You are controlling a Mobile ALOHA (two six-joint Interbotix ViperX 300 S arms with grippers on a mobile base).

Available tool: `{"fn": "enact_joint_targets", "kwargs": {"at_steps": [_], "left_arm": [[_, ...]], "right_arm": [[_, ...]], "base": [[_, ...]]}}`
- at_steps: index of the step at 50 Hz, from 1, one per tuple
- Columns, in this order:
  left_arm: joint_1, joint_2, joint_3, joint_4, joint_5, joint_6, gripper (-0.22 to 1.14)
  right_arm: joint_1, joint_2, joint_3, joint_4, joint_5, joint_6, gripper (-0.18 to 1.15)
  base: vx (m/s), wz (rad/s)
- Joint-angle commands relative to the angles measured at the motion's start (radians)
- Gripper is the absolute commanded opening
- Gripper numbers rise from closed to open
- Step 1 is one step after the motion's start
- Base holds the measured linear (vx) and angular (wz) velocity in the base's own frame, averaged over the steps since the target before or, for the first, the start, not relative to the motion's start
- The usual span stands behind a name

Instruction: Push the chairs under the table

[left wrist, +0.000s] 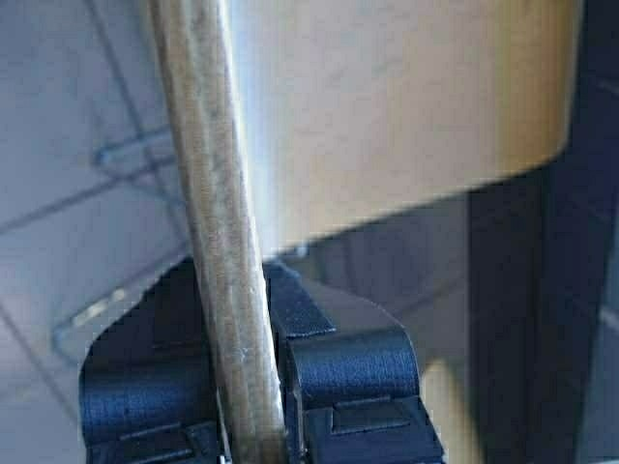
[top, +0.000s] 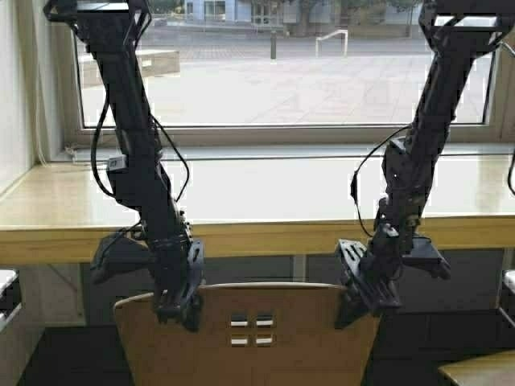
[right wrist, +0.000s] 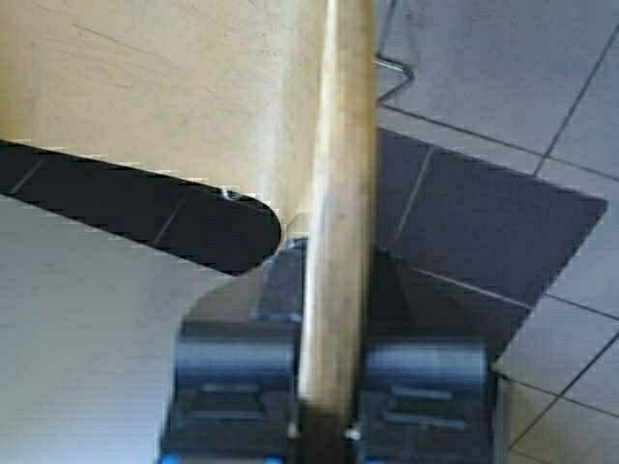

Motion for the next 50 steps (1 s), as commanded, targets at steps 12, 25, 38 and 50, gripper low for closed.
{"fn": "enact_joint_targets", "kwargs": {"at_steps": [12,25,38,50], "left_arm": [[0.002,-0.034,-0.006,0.009,-0.015,0.021,0.04],[0.006,-0.046,0.008,0.005,-0.018,0.048,0.04],[0.020,0.008,-0.031,0.005,-0.021,0.051,0.04],[0.028,0.003,-0.006,0.008,-0.023,0.051,0.04]], "right_arm": [[0.032,-0.041,0.011,-0.048,-0.003,-0.058,0.05],[0.037,-0.040,-0.002,-0.067,0.000,-0.058,0.05],[0.043,-0.032,-0.023,-0.072,-0.018,-0.058,0.05],[0.083,-0.057,-0.005,-0.101,-0.046,-0.064,0.05]], "base": [[0.25,0.02],[0.24,0.04],[0.24,0.00],[0.20,-0.01]]}}
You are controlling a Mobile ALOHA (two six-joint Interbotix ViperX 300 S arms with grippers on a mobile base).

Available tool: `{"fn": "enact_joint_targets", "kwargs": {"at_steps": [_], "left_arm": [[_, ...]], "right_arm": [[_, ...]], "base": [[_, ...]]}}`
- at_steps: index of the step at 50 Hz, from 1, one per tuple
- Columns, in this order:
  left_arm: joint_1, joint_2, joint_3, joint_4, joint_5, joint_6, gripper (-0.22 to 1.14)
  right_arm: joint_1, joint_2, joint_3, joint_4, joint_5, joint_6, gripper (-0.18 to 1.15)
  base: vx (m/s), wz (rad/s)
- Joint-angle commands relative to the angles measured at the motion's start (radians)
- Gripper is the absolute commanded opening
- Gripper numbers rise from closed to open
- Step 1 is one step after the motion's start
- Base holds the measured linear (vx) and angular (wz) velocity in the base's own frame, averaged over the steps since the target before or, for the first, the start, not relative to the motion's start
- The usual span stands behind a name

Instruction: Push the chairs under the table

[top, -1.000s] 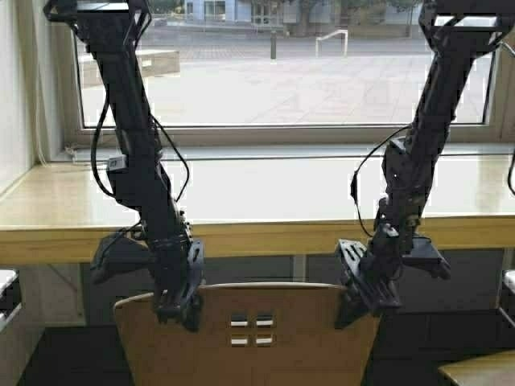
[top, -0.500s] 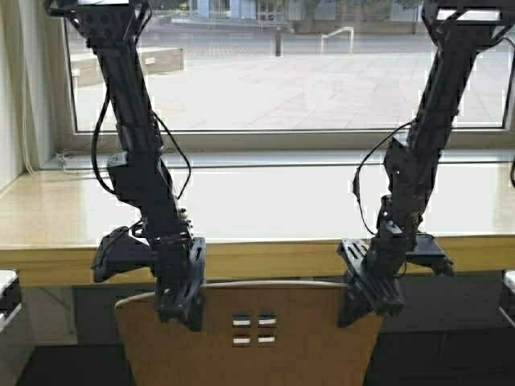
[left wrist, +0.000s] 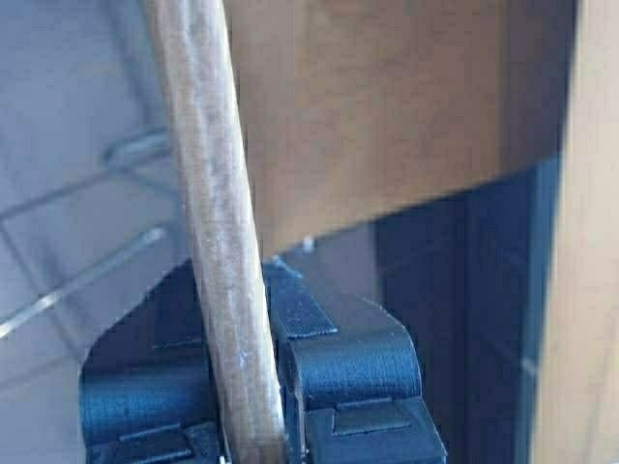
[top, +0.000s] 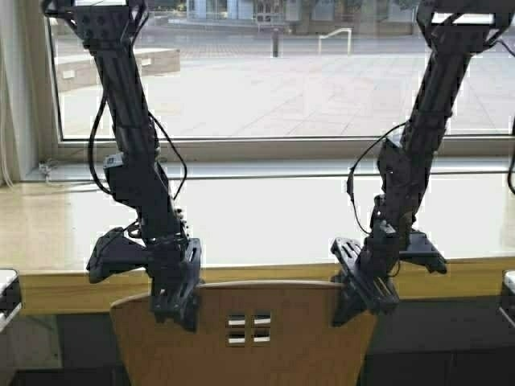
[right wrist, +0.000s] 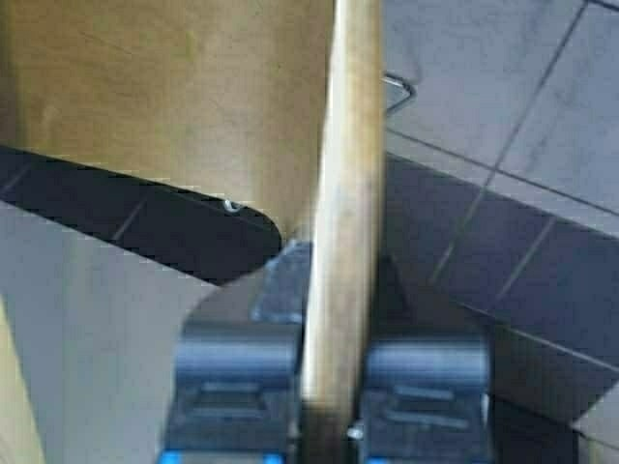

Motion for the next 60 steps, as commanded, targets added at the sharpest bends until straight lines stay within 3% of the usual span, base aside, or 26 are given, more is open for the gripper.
{"fn": "enact_joint_targets", "kwargs": {"at_steps": [1,30,45,48,51,56,60], "left_arm": [[0.015,0.012,-0.028,0.012,-0.023,0.051,0.04],[0.023,0.018,-0.071,0.012,0.015,0.112,0.04],[0.025,-0.017,-0.026,0.014,0.074,0.118,0.08],[0.023,-0.025,-0.018,0.020,0.080,0.127,0.15],[0.025,-0.035,-0.011,0.037,0.081,0.144,0.26],[0.023,-0.054,-0.008,0.049,0.091,0.175,0.53],[0.025,-0.075,0.000,0.049,0.114,0.183,0.75]], "right_arm": [[0.061,-0.048,-0.003,-0.063,-0.029,-0.064,0.05],[0.069,-0.044,-0.008,-0.133,-0.071,-0.067,0.05],[0.069,-0.054,0.005,-0.161,-0.061,-0.069,0.09],[0.069,-0.054,0.002,-0.169,-0.054,-0.071,0.19],[0.067,-0.052,-0.003,-0.172,-0.020,-0.071,0.41],[0.057,-0.060,-0.009,-0.164,0.017,-0.069,0.77],[0.052,-0.081,-0.003,-0.153,0.020,-0.069,0.96]], "base": [[0.19,-0.01],[0.18,0.02],[0.12,0.01],[0.07,0.00],[0.06,-0.01],[0.04,-0.01],[0.01,-0.01]]}}
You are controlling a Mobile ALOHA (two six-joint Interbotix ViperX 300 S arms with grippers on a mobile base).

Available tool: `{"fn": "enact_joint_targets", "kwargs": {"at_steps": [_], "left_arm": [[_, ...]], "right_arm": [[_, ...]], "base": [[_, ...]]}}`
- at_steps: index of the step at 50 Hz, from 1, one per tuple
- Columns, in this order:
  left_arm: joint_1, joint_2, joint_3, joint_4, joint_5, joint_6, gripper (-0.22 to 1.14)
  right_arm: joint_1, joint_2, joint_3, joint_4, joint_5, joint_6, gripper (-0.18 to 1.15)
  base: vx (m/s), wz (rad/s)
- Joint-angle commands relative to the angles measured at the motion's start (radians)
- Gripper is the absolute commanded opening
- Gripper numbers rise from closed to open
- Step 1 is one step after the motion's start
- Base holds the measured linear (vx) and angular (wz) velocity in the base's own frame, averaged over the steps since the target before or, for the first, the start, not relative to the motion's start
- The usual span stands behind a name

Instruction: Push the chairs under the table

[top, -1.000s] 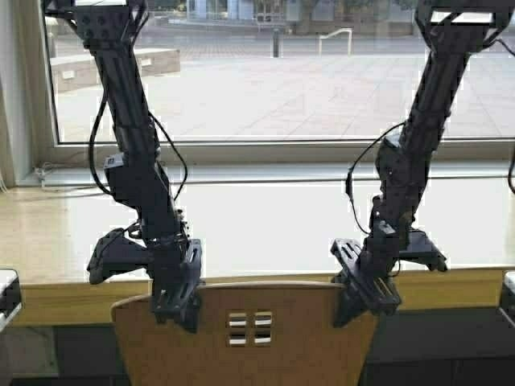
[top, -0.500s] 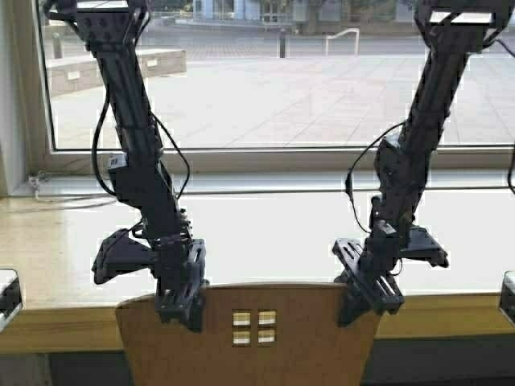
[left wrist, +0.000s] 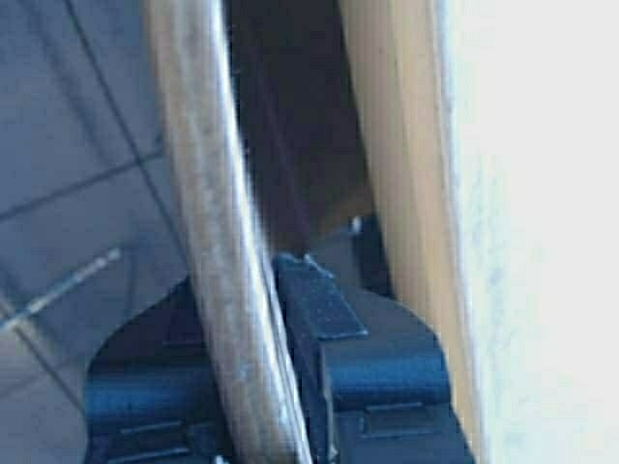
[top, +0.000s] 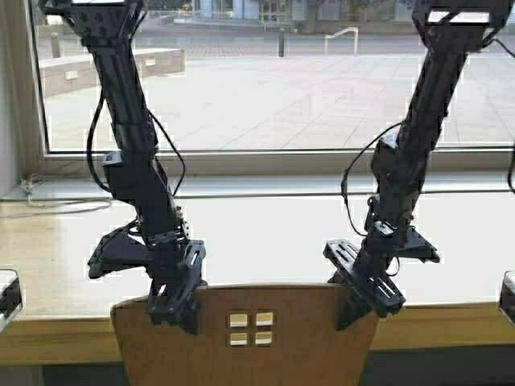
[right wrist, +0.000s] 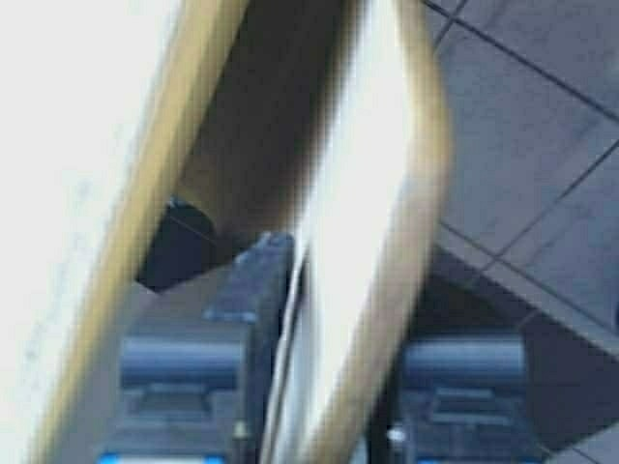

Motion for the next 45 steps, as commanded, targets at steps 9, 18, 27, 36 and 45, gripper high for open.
{"fn": "enact_joint_targets", "kwargs": {"at_steps": [9,18,27,36,45], "left_arm": [[0.018,-0.124,0.035,0.018,0.035,0.083,0.95],[0.017,-0.225,0.110,0.026,0.051,0.097,0.95],[0.023,-0.408,0.227,0.023,0.052,0.227,0.95],[0.061,-0.643,0.325,0.026,0.055,0.393,0.95],[0.080,-0.859,0.388,0.026,0.112,0.598,0.95]], "right_arm": [[0.023,-0.123,0.009,-0.003,0.049,-0.018,0.99],[0.020,-0.219,0.071,-0.003,0.049,-0.020,0.99],[0.011,-0.417,0.158,-0.035,0.026,-0.020,0.99],[0.011,-0.574,0.264,-0.121,0.009,-0.021,0.99],[0.008,-0.782,0.380,-0.273,-0.051,-0.023,0.99]], "base": [[0.00,0.00],[0.00,0.00],[-0.01,-0.01],[-0.04,0.00],[-0.06,0.00]]}}
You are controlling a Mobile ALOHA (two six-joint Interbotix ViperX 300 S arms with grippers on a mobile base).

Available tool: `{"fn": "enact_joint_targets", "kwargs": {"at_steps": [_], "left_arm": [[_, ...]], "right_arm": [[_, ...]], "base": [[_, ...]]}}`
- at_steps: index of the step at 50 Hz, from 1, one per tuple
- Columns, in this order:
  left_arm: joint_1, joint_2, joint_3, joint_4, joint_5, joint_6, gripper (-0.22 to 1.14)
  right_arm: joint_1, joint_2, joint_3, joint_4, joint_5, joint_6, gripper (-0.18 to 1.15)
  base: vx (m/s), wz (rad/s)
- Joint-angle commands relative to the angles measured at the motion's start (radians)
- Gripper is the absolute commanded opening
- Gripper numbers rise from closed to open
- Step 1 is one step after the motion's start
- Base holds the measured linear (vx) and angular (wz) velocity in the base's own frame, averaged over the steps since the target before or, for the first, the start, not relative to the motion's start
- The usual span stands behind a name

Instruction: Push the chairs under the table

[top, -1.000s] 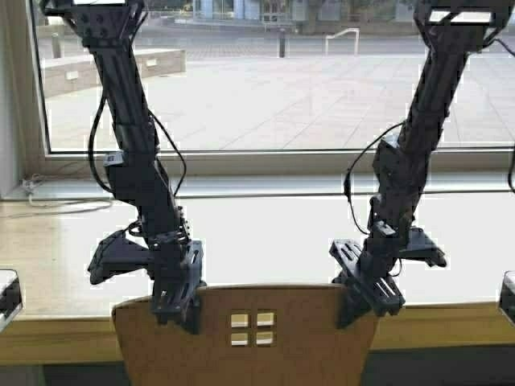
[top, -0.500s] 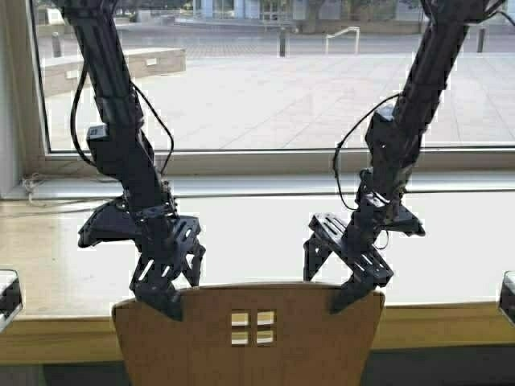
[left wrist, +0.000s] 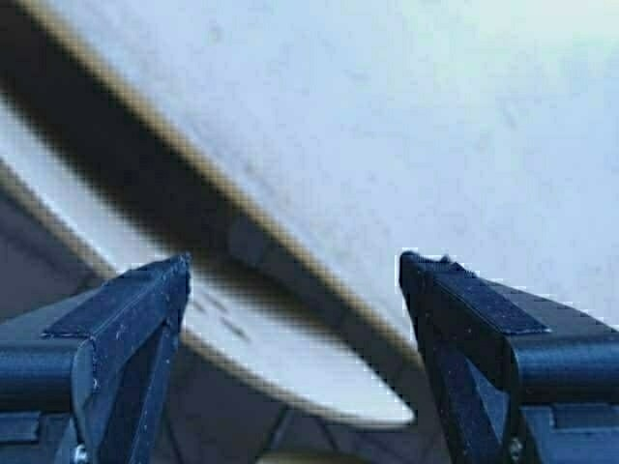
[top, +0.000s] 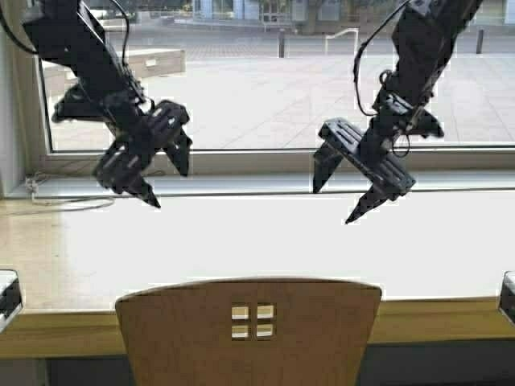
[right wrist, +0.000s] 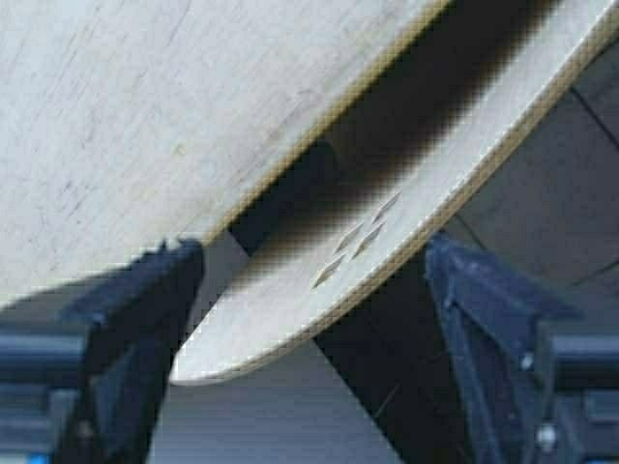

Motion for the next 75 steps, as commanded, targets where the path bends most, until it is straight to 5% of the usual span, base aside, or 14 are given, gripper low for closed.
{"fn": "enact_joint_targets", "kwargs": {"at_steps": [1,11,24,31,47,53,75], "left_arm": [[0.003,-0.166,0.032,0.003,0.049,0.124,0.95],[0.003,-0.319,0.092,0.025,0.201,0.368,0.95],[0.003,-0.454,0.110,0.193,0.364,0.733,0.95],[0.003,-0.515,0.120,0.232,0.414,0.788,0.95],[0.002,-0.563,0.140,0.285,0.428,0.802,0.95],[0.002,-0.514,0.163,0.365,0.304,0.787,0.95],[0.002,-0.543,0.163,0.365,0.276,0.767,0.95]], "right_arm": [[-0.006,-0.190,0.067,-0.101,-0.037,-0.003,0.99],[-0.018,-0.400,0.183,-0.337,-0.061,-0.009,0.99],[-0.018,-0.548,0.258,-0.693,-0.087,-0.020,0.99],[-0.018,-0.617,0.314,-0.824,-0.170,-0.014,0.99],[-0.021,-0.756,0.353,-0.859,-0.184,-0.017,0.99],[-0.021,-0.770,0.354,-0.859,-0.179,-0.011,0.99],[-0.020,-0.793,0.368,-0.854,-0.183,-0.011,0.99]], "base": [[-0.09,0.00],[-0.14,0.01],[-0.20,0.12],[-0.22,0.24],[-0.15,0.34],[-0.17,0.53],[-0.24,0.35]]}}
